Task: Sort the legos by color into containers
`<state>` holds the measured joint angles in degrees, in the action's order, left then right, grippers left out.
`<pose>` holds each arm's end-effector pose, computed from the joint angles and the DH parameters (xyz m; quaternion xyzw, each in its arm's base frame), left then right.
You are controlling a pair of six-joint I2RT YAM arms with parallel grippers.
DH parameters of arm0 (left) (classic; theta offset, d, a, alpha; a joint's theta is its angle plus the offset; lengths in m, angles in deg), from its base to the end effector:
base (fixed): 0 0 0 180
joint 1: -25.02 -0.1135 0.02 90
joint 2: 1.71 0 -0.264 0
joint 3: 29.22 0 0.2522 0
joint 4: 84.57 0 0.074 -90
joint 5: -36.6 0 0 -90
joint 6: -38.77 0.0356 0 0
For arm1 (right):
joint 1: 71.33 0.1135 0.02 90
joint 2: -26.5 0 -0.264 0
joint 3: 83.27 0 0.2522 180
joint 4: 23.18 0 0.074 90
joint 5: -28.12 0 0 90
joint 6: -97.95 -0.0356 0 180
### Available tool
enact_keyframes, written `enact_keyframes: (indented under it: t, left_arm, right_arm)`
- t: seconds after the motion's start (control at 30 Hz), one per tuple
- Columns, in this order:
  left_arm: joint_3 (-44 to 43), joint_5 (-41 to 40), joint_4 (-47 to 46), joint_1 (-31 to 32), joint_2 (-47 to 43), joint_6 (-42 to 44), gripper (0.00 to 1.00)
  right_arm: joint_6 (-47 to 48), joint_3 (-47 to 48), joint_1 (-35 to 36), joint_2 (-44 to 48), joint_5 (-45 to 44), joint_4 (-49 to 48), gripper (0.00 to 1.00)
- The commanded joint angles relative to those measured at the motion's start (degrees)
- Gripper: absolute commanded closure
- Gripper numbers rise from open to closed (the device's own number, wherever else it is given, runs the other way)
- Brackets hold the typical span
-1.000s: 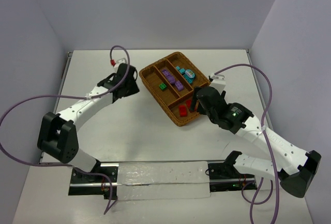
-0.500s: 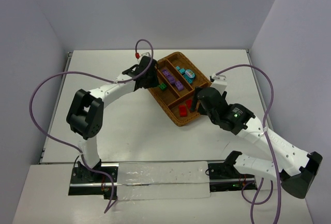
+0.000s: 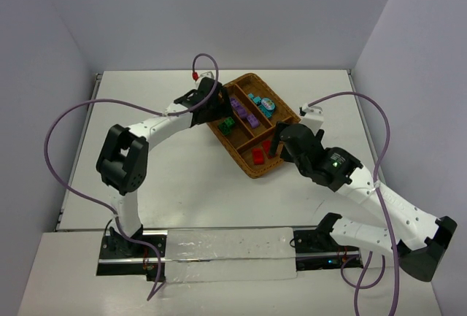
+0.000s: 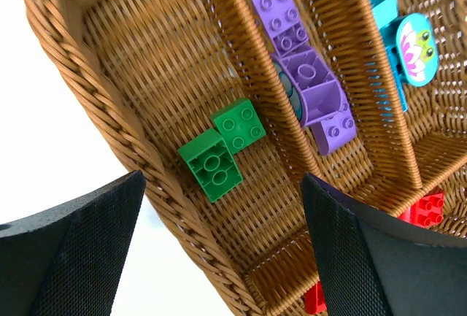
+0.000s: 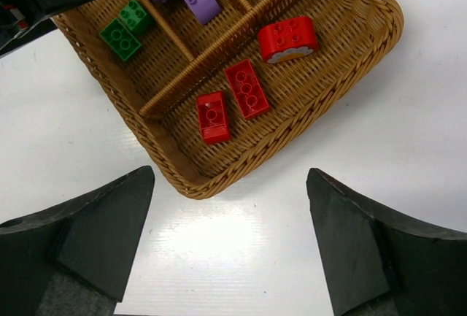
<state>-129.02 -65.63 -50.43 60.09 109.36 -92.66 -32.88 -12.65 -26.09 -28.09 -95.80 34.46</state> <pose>0.3633 -0.2458 0.2331 -0.0914 0.9163 -0.1561 0.3573 0.1457 0.1187 0.3296 0.0859 0.8764 0.0730 0.4681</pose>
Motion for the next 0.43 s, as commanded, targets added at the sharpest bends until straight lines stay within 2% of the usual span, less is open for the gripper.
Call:
enact_keyframes:
  t: [0.0,0.13,0.4]
  left_arm:
    - [-1.7,-3.4,-0.6,0.0,-8.2,3.7,0.05]
    - [0.6,-5.6,-0.8,-0.4,-14.9,6.3,0.05]
    - [1.5,-8.6,1.5,-1.6,-23.0,9.1,0.05]
  right_arm:
    - [-1.7,0.6,0.5,0.8,-3.6,1.1,0.05]
    - [-2.8,1.3,0.6,0.6,-4.7,2.2,0.01]
    - [-4.5,0.7,0.5,1.0,-5.0,2.5,0.01]
